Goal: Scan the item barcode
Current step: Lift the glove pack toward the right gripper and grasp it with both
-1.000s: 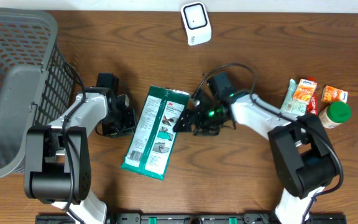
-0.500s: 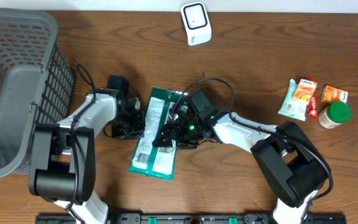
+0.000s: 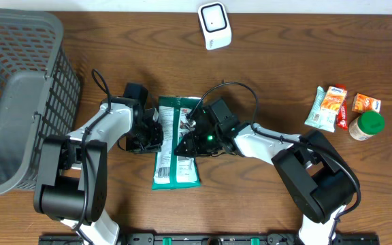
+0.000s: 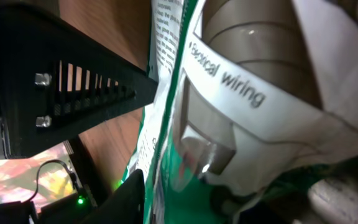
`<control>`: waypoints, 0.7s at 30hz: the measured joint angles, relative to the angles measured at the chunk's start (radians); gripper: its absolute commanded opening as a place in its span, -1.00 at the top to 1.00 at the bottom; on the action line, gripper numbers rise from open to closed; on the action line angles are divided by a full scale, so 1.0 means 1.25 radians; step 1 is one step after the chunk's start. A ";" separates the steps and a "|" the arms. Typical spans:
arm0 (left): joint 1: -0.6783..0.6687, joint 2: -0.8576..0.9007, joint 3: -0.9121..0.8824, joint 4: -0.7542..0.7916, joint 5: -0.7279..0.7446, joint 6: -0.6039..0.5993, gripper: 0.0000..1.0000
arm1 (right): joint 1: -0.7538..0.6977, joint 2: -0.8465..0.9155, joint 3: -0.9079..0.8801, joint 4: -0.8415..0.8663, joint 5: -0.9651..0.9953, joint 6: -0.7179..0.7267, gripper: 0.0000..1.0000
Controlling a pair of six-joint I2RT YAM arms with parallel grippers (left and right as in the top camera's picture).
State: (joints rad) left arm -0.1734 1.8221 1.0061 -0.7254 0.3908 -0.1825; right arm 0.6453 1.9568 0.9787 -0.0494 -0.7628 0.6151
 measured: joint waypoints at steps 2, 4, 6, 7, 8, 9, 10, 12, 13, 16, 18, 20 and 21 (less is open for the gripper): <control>0.000 0.000 0.000 0.000 0.000 0.000 0.72 | -0.002 0.000 0.000 0.010 0.002 -0.011 0.21; -0.001 0.000 0.000 0.000 0.000 0.000 0.72 | -0.001 0.000 0.000 0.015 0.018 -0.028 0.25; -0.001 0.000 0.000 0.000 0.000 0.000 0.72 | 0.002 0.000 0.000 0.017 0.038 -0.037 0.30; -0.001 0.000 0.000 0.000 0.000 0.000 0.71 | 0.005 0.000 0.000 0.020 0.046 -0.040 0.32; -0.001 0.000 0.000 0.000 0.000 0.000 0.72 | 0.007 0.000 0.000 0.023 0.052 -0.041 0.32; -0.001 0.000 0.000 0.000 0.000 0.000 0.72 | 0.012 0.000 0.000 0.026 0.061 -0.043 0.31; -0.001 0.000 0.000 0.000 0.000 0.000 0.72 | 0.017 0.000 0.000 0.028 0.070 -0.045 0.31; -0.001 0.000 0.000 0.001 0.000 0.000 0.72 | 0.028 0.000 0.000 0.028 0.085 -0.046 0.30; -0.001 0.000 0.000 0.001 0.000 0.000 0.72 | 0.034 0.000 0.000 0.028 0.091 -0.047 0.31; -0.004 0.000 0.000 0.003 -0.001 0.000 0.72 | 0.052 0.000 0.000 0.032 0.107 -0.049 0.34; -0.008 0.000 0.000 0.007 -0.001 0.000 0.72 | 0.058 0.000 0.000 0.033 0.112 -0.049 0.45; -0.011 0.000 0.000 0.013 0.000 0.000 0.72 | 0.061 0.000 0.000 0.032 0.120 -0.052 0.59; -0.012 0.000 0.000 0.015 0.000 0.000 0.72 | 0.061 0.000 0.000 0.031 0.123 -0.054 0.65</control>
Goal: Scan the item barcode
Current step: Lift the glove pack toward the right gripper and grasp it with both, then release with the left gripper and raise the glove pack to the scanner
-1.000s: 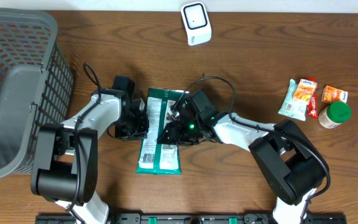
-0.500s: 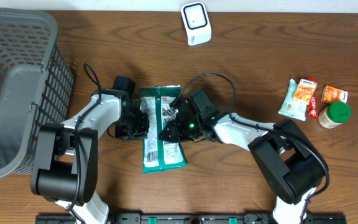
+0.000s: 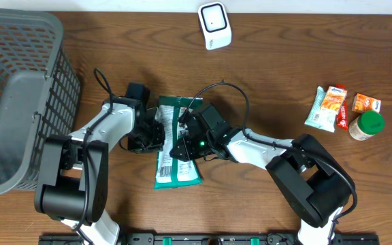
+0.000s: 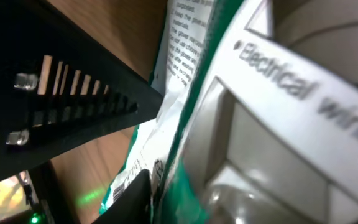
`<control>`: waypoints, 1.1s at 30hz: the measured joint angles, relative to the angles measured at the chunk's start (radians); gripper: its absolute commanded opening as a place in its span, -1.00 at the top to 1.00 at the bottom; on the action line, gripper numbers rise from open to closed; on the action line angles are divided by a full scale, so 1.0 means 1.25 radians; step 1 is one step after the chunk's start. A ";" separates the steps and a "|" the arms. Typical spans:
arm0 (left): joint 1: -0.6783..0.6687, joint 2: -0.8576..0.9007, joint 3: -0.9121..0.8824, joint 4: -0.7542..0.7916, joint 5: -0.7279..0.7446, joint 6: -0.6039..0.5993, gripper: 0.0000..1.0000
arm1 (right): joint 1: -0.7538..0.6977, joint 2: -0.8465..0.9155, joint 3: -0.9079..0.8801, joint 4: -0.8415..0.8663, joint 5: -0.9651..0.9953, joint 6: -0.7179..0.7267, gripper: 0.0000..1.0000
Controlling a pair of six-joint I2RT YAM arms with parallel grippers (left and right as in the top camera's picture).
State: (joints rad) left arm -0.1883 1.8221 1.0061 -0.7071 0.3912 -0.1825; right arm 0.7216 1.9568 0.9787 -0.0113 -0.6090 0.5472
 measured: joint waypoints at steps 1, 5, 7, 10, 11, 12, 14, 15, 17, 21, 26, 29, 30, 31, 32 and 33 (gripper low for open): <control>-0.001 0.000 0.000 0.001 0.000 0.000 0.73 | 0.000 0.000 0.000 0.000 0.003 0.001 0.73; -0.003 0.000 0.000 0.004 0.000 0.000 0.74 | 0.000 0.000 0.000 -0.008 0.010 -0.003 0.98; -0.003 -0.001 0.000 0.005 0.000 0.000 0.75 | 0.000 0.000 0.000 -0.016 0.015 -0.004 0.98; -0.002 -0.007 -0.002 0.007 -0.010 0.000 0.75 | -0.003 0.000 0.000 -0.033 0.017 -0.009 0.98; -0.003 -0.013 -0.006 0.011 -0.023 -0.001 0.74 | -0.006 0.000 0.000 -0.037 0.009 -0.021 0.98; -0.002 -0.024 -0.010 0.013 -0.042 -0.003 0.74 | -0.009 0.000 0.000 -0.039 0.002 -0.029 0.98; 0.002 -0.059 -0.019 0.009 -0.077 -0.006 0.75 | -0.019 0.000 0.000 -0.043 -0.018 -0.050 0.98; 0.004 -0.083 -0.021 0.008 -0.093 -0.009 0.75 | -0.024 -0.001 0.000 -0.043 -0.024 -0.058 0.98; 0.009 -0.154 -0.023 0.006 -0.133 -0.022 0.74 | -0.040 -0.006 0.000 -0.047 -0.033 -0.080 0.98; 0.015 -0.296 -0.023 0.009 -0.205 -0.045 0.36 | -0.080 -0.079 -0.004 -0.079 -0.033 -0.150 0.98; 0.019 -0.410 -0.023 0.016 -0.261 -0.062 0.19 | -0.127 -0.283 -0.004 -0.136 -0.009 -0.262 0.98; 0.019 -0.430 -0.023 0.012 -0.308 -0.062 -0.02 | -0.152 -0.399 -0.004 -0.164 0.010 -0.324 0.99; 0.019 -0.430 -0.023 0.011 -0.326 -0.060 -0.23 | -0.161 -0.439 -0.002 -0.181 0.023 -0.345 0.98; 0.020 -0.429 -0.023 0.010 -0.339 -0.060 -0.31 | -0.170 -0.478 0.004 -0.211 0.041 -0.367 0.99; 0.020 -0.429 -0.023 0.009 -0.349 -0.063 -0.35 | -0.182 -0.514 0.016 -0.251 0.063 -0.390 0.98; 0.020 -0.428 -0.023 0.009 -0.360 -0.063 -0.42 | -0.192 -0.549 0.039 -0.298 0.093 -0.417 0.98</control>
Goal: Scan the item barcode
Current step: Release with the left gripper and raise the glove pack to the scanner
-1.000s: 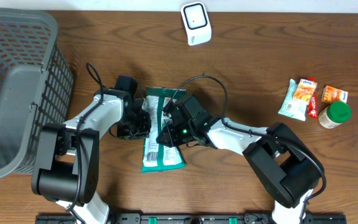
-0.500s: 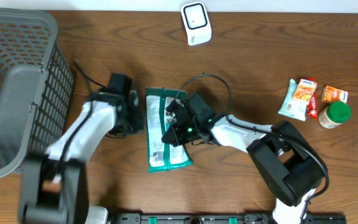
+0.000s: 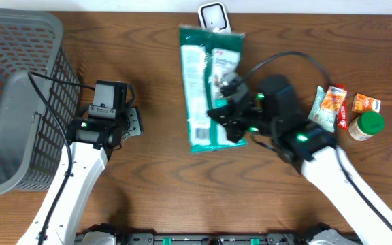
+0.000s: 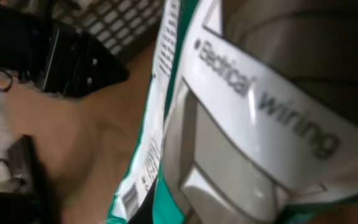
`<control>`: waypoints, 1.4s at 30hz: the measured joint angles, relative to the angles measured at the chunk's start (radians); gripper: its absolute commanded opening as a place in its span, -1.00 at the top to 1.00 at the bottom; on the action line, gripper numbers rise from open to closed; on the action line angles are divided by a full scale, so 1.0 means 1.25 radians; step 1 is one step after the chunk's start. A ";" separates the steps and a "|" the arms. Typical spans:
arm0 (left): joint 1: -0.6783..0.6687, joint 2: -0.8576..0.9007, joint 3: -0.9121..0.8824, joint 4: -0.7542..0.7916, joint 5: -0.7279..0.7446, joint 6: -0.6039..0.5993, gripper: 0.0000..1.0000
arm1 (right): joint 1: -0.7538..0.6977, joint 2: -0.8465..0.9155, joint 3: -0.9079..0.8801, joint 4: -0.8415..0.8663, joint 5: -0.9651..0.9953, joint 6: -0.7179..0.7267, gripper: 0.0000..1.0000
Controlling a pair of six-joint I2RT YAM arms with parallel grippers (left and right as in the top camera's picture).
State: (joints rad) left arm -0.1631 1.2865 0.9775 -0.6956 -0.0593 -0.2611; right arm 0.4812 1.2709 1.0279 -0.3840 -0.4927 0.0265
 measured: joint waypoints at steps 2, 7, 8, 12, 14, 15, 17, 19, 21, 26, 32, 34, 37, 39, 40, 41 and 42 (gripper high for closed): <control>0.001 0.000 0.000 0.003 -0.012 -0.003 -0.45 | -0.009 -0.024 0.042 -0.061 0.034 -0.034 0.99; 0.023 0.000 0.000 0.016 -0.026 -0.038 -0.58 | -0.013 -0.024 0.239 -0.249 0.127 -0.139 0.98; 0.035 0.000 0.000 0.016 -0.027 -0.052 -0.59 | -0.013 -0.017 0.284 -0.284 0.138 -0.162 0.98; 0.084 0.000 0.000 0.023 -0.027 -0.089 -0.68 | -0.013 0.027 0.454 -0.363 0.168 -0.266 0.98; 0.098 0.001 0.000 0.023 -0.027 -0.100 -0.68 | -0.012 0.049 0.509 -0.357 0.187 -0.320 0.98; 0.102 0.001 0.000 0.023 -0.027 -0.104 -0.68 | -0.012 0.057 0.526 -0.345 0.201 -0.353 0.99; 0.104 0.001 0.000 0.023 -0.026 -0.108 -0.68 | -0.011 0.068 0.540 -0.316 0.227 -0.410 0.98; 0.104 0.001 0.000 0.023 -0.026 -0.109 -0.68 | -0.009 0.084 0.542 -0.294 0.248 -0.481 0.98; 0.104 0.001 0.000 0.023 -0.026 -0.111 -0.69 | -0.005 0.104 0.542 -0.285 0.257 -0.545 0.98; 0.104 0.001 0.000 0.023 -0.026 -0.111 -0.69 | 0.009 0.137 0.542 -0.284 0.260 -0.622 0.99; 0.104 0.001 0.000 0.023 -0.026 -0.111 -0.69 | 0.017 0.141 0.542 -0.256 0.277 -0.693 0.99; 0.104 0.001 0.000 0.023 -0.026 -0.111 -0.69 | 0.021 0.147 0.544 -0.231 0.313 -0.711 0.98; 0.104 0.001 0.000 0.023 -0.026 -0.112 -0.69 | 0.021 0.182 0.589 -0.237 0.366 -0.741 0.99; 0.104 0.001 0.000 0.023 -0.026 -0.111 -0.69 | 0.021 0.221 0.653 -0.274 0.396 -0.757 0.98; 0.104 0.001 0.000 0.023 -0.026 -0.111 -0.69 | 0.021 0.249 0.703 -0.301 0.408 -0.768 0.99; 0.104 0.001 0.000 0.023 -0.026 -0.111 -0.70 | 0.021 0.274 0.748 -0.322 0.417 -0.776 0.99; 0.104 0.001 0.000 0.023 -0.026 -0.111 -0.70 | 0.021 0.299 0.796 -0.340 0.424 -0.783 0.99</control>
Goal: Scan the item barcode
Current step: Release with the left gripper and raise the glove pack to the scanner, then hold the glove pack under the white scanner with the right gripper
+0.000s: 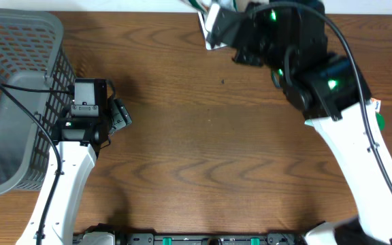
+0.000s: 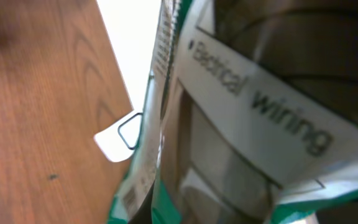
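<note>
A green and white packet (image 2: 247, 106) printed "Electrical wiring" fills the right wrist view, and my right gripper (image 2: 164, 213) is shut on its lower edge. A small barcode (image 2: 129, 198) shows on the packet's left panel. Just beyond that edge lies the white scanner (image 2: 118, 135) on the brown table. In the overhead view the raised right arm (image 1: 298, 54) covers most of the scanner (image 1: 209, 30) and hides nearly all of the packet. My left gripper (image 1: 120, 114) hovers low at the left with its fingers apart and nothing between them.
A grey mesh basket (image 1: 12, 88) stands at the far left edge. The right arm hides the small goods at the right, except a sliver of orange box (image 1: 376, 103). The table's back edge runs just behind the scanner.
My right gripper, still holding the packet, has gone from just in front of the scanner to right over it, at the table's back edge. The left arm has drawn slightly further left.
The packet lay flat mid-table with both grippers at its sides. Then my right gripper had reached further over it. After that it held the packet up near the scanner, with the left arm withdrawn to the left. Now the packet hangs over the scanner.
</note>
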`<control>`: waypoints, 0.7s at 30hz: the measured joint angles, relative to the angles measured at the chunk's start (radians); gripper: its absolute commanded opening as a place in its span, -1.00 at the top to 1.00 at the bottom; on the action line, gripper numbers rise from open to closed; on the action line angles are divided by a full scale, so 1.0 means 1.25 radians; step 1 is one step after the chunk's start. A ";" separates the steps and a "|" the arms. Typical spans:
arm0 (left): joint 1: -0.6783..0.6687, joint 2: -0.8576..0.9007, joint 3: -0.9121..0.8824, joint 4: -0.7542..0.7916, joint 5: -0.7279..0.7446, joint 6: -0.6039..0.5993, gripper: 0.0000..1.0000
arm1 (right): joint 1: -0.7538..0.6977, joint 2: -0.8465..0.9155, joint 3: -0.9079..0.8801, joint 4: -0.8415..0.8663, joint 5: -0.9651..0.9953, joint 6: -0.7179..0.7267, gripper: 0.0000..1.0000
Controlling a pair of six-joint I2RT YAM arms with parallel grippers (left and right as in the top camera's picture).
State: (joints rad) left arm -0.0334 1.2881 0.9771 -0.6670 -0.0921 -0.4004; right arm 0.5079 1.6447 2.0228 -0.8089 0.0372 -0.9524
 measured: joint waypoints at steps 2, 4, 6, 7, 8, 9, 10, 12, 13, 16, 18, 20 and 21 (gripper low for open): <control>0.000 0.000 0.000 0.001 0.000 0.000 -0.69 | 0.000 0.052 0.102 -0.039 0.010 -0.010 0.98; 0.000 0.000 0.000 0.000 0.001 0.000 -0.69 | 0.000 0.100 0.196 -0.064 0.016 -0.017 0.99; 0.000 0.000 0.000 0.000 0.000 0.000 -0.69 | 0.000 0.140 0.265 -0.085 0.020 -0.022 0.98; 0.000 0.000 0.000 0.000 0.000 0.000 -0.69 | 0.000 0.161 0.293 -0.084 0.022 -0.025 0.98; 0.000 0.000 0.000 0.001 0.000 0.000 -0.70 | 0.000 0.175 0.306 -0.080 0.022 -0.029 0.99; 0.000 0.000 0.000 0.001 0.000 0.000 -0.70 | 0.000 0.191 0.313 -0.074 0.023 -0.038 0.99; 0.000 0.000 0.000 0.000 0.000 0.000 -0.69 | 0.000 0.205 0.317 -0.063 0.024 -0.047 0.98; 0.000 0.000 0.000 0.001 0.000 0.000 -0.70 | 0.000 0.249 0.321 -0.019 0.025 -0.064 0.99; 0.000 0.001 0.000 0.001 0.000 0.000 -0.70 | 0.000 0.277 0.322 0.011 0.028 -0.070 0.99; 0.000 0.001 0.000 0.002 0.000 0.000 -0.70 | 0.000 0.363 0.322 0.091 0.056 -0.086 0.99; 0.000 0.001 0.000 0.002 0.000 0.000 -0.70 | 0.000 0.419 0.322 0.139 0.081 -0.090 0.98; 0.000 0.001 0.000 0.002 0.000 0.000 -0.70 | 0.000 0.475 0.321 0.193 0.106 -0.095 0.98; 0.000 0.001 0.000 0.002 0.000 0.000 -0.70 | 0.000 0.501 0.321 0.227 0.117 -0.098 0.98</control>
State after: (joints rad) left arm -0.0334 1.2888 0.9771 -0.6647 -0.0917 -0.4004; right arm 0.5076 2.2711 2.4237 -0.5247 0.1841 -1.0752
